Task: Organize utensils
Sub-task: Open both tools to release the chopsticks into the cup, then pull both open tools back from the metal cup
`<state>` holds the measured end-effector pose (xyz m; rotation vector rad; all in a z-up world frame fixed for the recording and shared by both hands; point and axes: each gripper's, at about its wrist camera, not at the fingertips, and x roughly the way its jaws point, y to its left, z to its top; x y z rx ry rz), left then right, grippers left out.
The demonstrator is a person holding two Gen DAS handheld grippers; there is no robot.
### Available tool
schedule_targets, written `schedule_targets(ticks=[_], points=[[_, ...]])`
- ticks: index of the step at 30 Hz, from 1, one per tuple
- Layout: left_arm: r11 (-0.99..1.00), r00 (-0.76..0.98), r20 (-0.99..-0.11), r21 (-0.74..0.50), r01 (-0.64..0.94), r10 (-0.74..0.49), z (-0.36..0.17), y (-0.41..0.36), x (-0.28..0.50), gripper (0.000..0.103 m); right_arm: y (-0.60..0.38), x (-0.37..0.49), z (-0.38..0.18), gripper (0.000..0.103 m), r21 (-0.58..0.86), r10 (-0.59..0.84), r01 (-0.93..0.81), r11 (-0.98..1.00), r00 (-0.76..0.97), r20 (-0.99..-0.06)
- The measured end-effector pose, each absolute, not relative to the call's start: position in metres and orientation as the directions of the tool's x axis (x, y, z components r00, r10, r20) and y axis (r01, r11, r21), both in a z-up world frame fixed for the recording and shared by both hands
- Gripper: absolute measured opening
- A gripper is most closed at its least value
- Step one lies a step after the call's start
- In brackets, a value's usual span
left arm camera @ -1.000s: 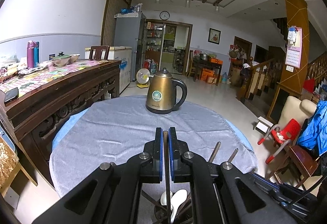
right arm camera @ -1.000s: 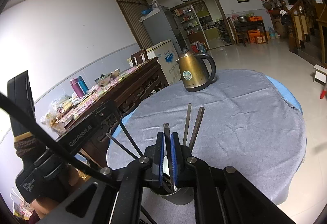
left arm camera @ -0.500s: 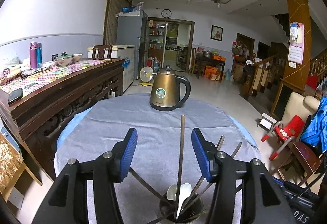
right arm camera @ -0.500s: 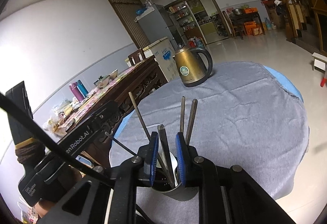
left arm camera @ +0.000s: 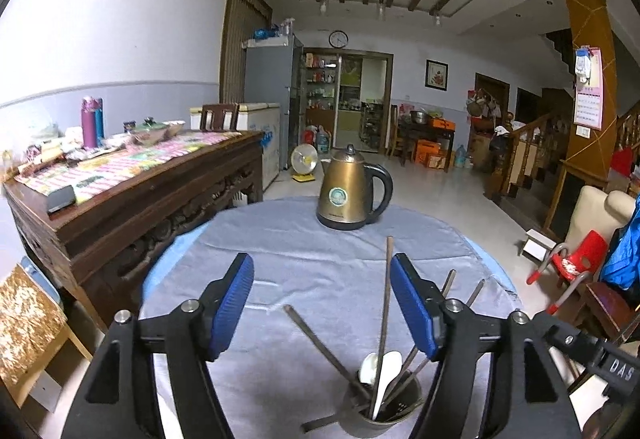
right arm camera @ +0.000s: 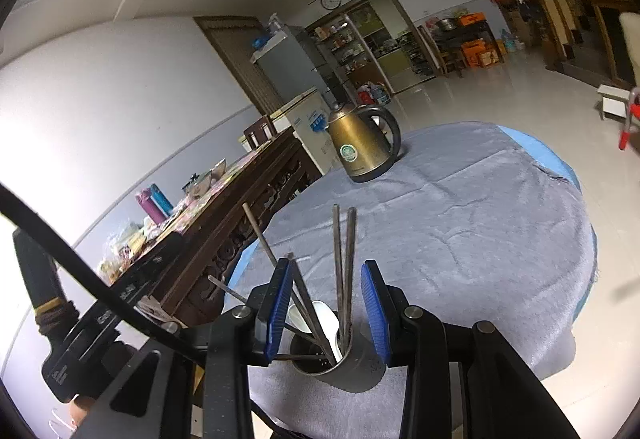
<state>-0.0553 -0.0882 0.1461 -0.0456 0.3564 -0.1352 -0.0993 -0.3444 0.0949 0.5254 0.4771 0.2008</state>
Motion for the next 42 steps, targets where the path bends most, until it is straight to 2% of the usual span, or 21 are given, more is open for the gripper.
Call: schedule_targets(ticks=[4,9,11,17,20,24,29,35,42], points=[[0.992,0.935,-0.331,-0.042,0.118,-0.125,0.151,-0.084,-0.071,0.083,-0.35,-0.108,0.096,0.038,0.537,0.297,-0.052,0.842,0.875,-0.381],[0.989,0.933,-0.336,0.02,0.146,-0.131,0.154,-0.086,-0.092,0.088,-0.344,-0.119,0.1,0.039,0.521,0.299,-0.063,0.851,0.874,-0.383],[0.984,0.931,-0.338,0.053,0.168,-0.141,0.153,-0.089,-0.105,0.093,-0.339,-0.124,0.1,0.048,0.511,0.3,-0.069,0.857,0.872,-0.386],[0.968,0.913,-0.379,0.131,0.213,-0.15,0.146,-0.085,-0.141,0.094,-0.324,-0.142,0.101,0.051,0.454,0.292,-0.087,0.887,0.866,-0.406],[0.96,0.888,-0.415,0.098,0.262,-0.2,0.144,-0.074,-0.163,0.094,-0.318,-0.153,0.096,0.052,0.42,0.276,-0.081,0.904,0.86,-0.429],[0.953,0.887,-0.4,0.093,0.289,-0.23,0.143,-0.062,-0.186,0.095,-0.313,-0.163,0.09,0.052,0.42,0.285,-0.08,0.904,0.844,-0.453],[0.968,0.89,-0.419,0.088,0.237,-0.18,0.135,-0.055,-0.182,0.097,-0.302,-0.182,0.088,0.059,0.413,0.28,-0.075,0.908,0.842,-0.462],[0.987,0.873,-0.477,0.053,0.149,-0.106,0.124,-0.048,-0.162,0.097,-0.277,-0.204,0.096,0.063,0.306,0.191,-0.051,0.951,0.875,-0.446],[0.995,0.866,-0.499,0.062,0.078,-0.037,0.116,-0.041,-0.159,0.097,-0.264,-0.219,0.101,0.066,0.229,0.111,-0.01,0.973,0.895,-0.432]])
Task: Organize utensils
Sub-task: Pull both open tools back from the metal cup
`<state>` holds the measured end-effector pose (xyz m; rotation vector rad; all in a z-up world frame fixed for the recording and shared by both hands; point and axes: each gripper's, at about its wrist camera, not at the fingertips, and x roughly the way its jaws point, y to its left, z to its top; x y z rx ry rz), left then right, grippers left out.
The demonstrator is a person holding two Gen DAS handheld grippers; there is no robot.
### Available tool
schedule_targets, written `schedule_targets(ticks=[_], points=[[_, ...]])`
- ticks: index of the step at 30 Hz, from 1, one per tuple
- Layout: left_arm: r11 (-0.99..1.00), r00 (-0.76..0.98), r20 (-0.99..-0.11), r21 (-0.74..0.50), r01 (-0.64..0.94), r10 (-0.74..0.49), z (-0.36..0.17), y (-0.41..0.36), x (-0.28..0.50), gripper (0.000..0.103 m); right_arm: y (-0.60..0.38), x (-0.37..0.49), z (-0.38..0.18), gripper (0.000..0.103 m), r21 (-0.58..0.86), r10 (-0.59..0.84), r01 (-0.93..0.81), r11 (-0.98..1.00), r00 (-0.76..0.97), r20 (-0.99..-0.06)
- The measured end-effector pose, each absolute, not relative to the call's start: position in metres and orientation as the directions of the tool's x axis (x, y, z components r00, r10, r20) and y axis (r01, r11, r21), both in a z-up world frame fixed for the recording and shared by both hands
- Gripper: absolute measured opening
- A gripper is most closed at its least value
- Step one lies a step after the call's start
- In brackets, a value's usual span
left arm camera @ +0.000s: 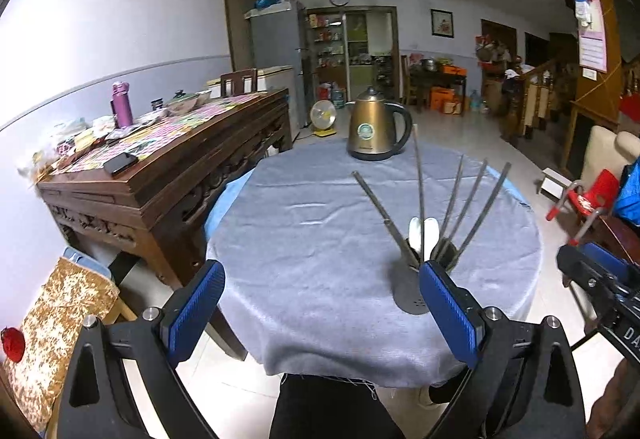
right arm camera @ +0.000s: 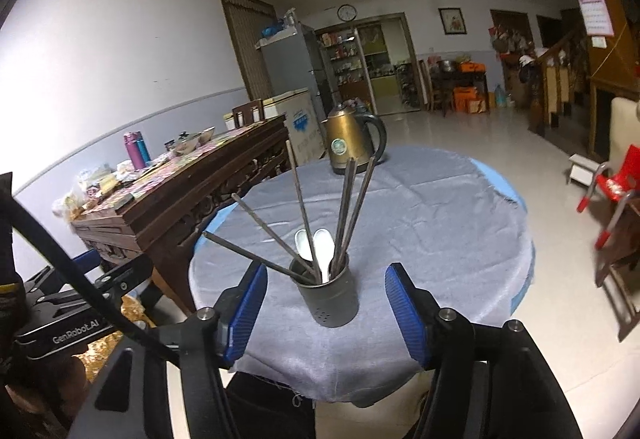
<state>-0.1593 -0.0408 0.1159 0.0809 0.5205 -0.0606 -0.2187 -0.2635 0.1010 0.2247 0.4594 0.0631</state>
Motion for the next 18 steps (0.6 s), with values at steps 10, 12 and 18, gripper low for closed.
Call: schedule_targets(ticks=[10,12,18], points=[[0.993,0.879,-0.476,0.118,0.03,0.03,0.1142,-0.0394,-0.1594,0.097,-0.2669,-0.2157,0.1015,0.066,0.225,0.079,0.029,0.974,0.887,-0.455],[0.992,0.879,-0.474,0.127,0.024,0.04,0.1146,-0.0397,-0.1594,0.097,-0.2662,-0.2161,0.1023,0.067,0.22,0.075,0.031,0.975,0.886,-0.457],[0.992,0.875,-0.483,0.126,0.029,0.036,0.1143,-0.038,-0.1585,0.097,-0.2641,-0.2149,0.102,0.068,0.216,0.069,0.037,0.976,0.884,-0.463]])
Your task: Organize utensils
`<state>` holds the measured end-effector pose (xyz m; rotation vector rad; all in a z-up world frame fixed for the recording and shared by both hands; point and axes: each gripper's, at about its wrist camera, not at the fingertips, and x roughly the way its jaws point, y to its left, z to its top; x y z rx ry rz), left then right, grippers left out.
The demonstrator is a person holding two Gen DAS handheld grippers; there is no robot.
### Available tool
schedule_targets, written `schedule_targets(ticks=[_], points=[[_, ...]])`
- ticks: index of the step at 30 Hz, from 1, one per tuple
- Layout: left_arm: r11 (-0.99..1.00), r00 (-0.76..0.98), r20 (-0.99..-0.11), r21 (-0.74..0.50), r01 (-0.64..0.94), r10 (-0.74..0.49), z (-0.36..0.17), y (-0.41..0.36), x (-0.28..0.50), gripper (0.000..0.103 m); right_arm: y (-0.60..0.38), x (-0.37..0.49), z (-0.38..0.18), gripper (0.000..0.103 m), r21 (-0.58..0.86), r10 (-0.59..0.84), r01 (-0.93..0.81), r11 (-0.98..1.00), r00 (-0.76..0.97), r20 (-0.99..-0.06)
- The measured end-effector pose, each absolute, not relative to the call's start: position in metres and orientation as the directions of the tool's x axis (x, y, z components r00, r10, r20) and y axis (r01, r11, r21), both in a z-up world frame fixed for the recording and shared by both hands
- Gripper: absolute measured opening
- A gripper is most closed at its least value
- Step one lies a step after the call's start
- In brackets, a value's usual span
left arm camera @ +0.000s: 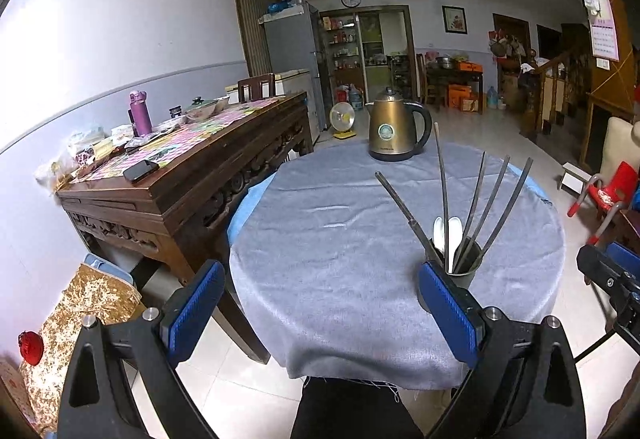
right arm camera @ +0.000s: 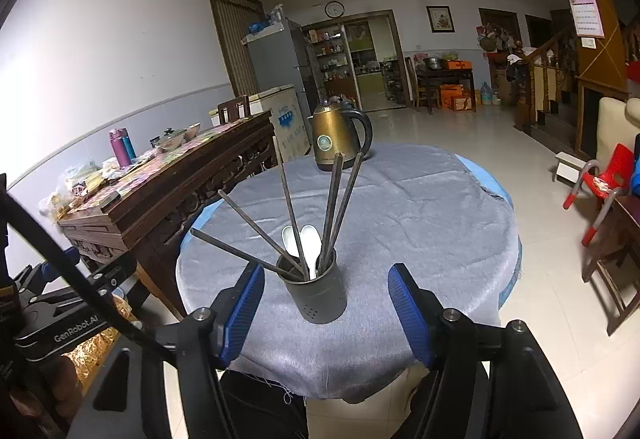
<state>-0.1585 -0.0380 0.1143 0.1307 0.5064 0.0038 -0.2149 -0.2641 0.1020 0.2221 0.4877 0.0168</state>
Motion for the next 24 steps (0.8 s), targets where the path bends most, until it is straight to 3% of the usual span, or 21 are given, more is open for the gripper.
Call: schedule_targets(ticks=[24], points=[[0.991,0.852,-0.522,0.128,0.028,0.043,0.1079,-0.0325,-0.1522,0.097,-0.255,-0.2118,0.098,0.069,0.216,0.083,0.028,0.976,0.869,-0.487]])
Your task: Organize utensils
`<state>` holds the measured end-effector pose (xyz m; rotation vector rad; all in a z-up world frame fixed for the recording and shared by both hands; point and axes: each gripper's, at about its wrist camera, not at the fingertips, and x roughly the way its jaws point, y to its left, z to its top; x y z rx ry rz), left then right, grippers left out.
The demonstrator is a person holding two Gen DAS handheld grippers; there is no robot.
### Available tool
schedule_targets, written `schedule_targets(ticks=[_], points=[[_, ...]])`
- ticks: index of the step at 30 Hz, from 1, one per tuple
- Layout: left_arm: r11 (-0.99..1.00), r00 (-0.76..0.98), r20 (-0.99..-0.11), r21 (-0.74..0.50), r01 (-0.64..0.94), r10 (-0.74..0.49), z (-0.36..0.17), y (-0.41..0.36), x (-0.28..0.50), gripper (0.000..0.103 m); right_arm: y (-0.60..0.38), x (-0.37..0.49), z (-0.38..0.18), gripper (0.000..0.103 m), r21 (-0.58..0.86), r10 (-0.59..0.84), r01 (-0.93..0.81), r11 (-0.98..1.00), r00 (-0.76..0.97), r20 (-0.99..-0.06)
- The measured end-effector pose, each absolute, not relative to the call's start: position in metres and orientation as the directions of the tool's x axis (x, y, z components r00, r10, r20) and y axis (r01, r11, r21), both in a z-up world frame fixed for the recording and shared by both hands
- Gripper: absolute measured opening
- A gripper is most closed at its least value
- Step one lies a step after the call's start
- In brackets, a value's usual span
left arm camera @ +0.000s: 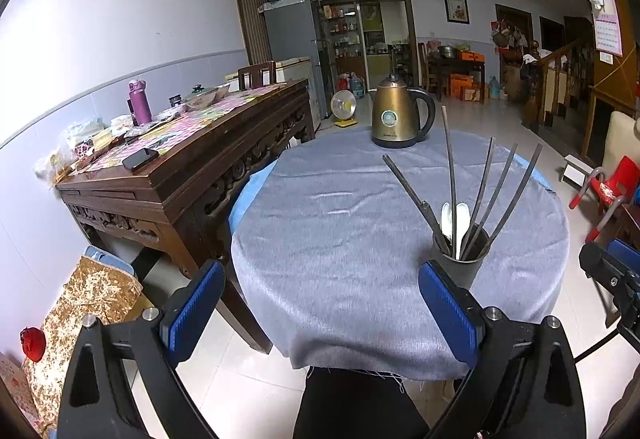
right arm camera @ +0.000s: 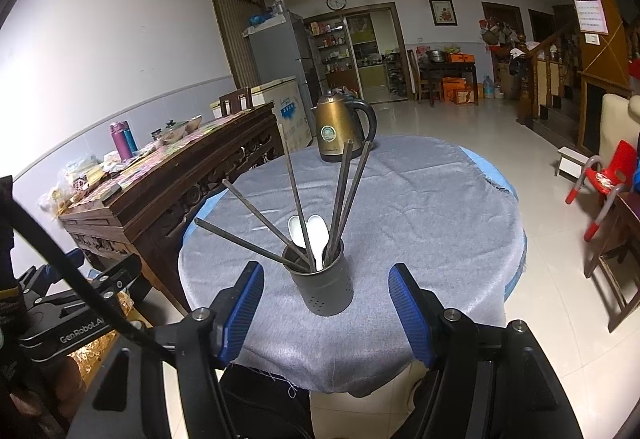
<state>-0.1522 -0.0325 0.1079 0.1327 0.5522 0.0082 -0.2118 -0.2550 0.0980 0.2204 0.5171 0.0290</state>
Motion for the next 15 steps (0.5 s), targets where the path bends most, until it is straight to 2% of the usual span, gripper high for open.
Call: schedule_targets(ticks=[15], points=[[0.989,0.849,-0.527,0.143,0.045,0.037,0.1054,-0.0355,-0.1535,0.097,-0.2537,-0.2117,0.0974,0.069,0.216,0.088,0.024,0.976,0.866,-0.492]])
